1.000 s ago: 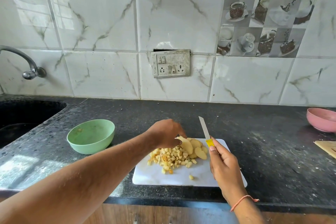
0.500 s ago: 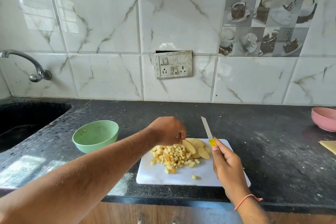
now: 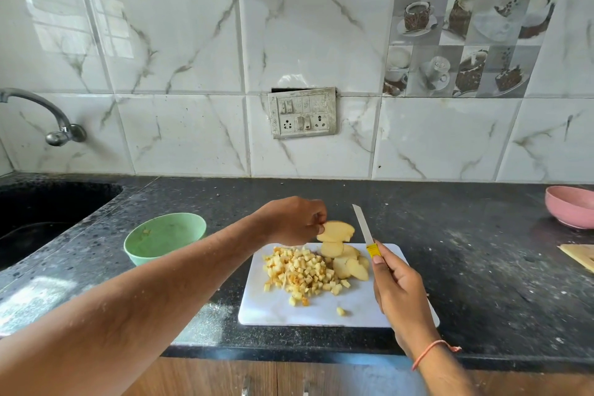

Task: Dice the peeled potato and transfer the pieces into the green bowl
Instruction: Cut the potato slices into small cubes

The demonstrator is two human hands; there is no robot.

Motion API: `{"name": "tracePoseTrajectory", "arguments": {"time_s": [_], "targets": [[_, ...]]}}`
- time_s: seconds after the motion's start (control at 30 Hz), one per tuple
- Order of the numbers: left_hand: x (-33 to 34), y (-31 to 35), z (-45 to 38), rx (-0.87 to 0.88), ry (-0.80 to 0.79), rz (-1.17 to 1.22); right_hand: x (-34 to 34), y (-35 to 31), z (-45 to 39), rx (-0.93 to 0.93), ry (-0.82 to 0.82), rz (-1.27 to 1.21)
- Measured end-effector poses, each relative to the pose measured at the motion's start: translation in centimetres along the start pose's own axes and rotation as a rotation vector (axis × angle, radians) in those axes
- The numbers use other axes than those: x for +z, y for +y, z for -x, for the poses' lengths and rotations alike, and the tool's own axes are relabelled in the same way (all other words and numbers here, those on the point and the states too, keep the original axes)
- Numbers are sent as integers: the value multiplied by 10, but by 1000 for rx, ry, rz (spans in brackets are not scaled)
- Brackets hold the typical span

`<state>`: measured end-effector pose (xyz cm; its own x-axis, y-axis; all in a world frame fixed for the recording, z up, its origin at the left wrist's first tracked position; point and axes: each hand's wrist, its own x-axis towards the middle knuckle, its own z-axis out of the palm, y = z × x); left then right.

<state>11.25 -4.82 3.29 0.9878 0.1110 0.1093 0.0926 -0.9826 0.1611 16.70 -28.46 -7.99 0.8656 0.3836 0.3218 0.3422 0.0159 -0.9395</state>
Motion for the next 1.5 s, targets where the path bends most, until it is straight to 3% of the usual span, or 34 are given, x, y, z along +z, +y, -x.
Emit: {"name": "tracePoseTrajectory", "arguments": {"time_s": [0.1, 0.23, 0.43, 0.6, 0.67, 0.77, 0.93, 1.0, 1.5], "targets": [[2, -1, 3, -92, -9, 139, 1, -1, 1, -1, -7, -10], [4, -3, 8, -252, -2, 512, 1, -2, 2, 5, -3, 5], [5, -5, 12, -452, 4, 784, 0, -3, 3, -4, -8, 29], [12, -15, 24, -629, 83, 1322, 2, 0, 3, -36, -19, 169], [15, -19, 31, -655, 93, 1430, 3, 0, 4, -75, -39, 246], [17, -17, 35, -641, 117, 1447, 5, -5, 8, -154, -64, 337], [25, -9, 35, -545, 177, 1052, 7, -11, 16, -229, -124, 491], [27, -7, 34, -530, 211, 1011, 7, -12, 17, -234, -133, 538], [21, -40, 97, -647, 241, 1653, 16, -36, 40, -290, -113, 646]]}}
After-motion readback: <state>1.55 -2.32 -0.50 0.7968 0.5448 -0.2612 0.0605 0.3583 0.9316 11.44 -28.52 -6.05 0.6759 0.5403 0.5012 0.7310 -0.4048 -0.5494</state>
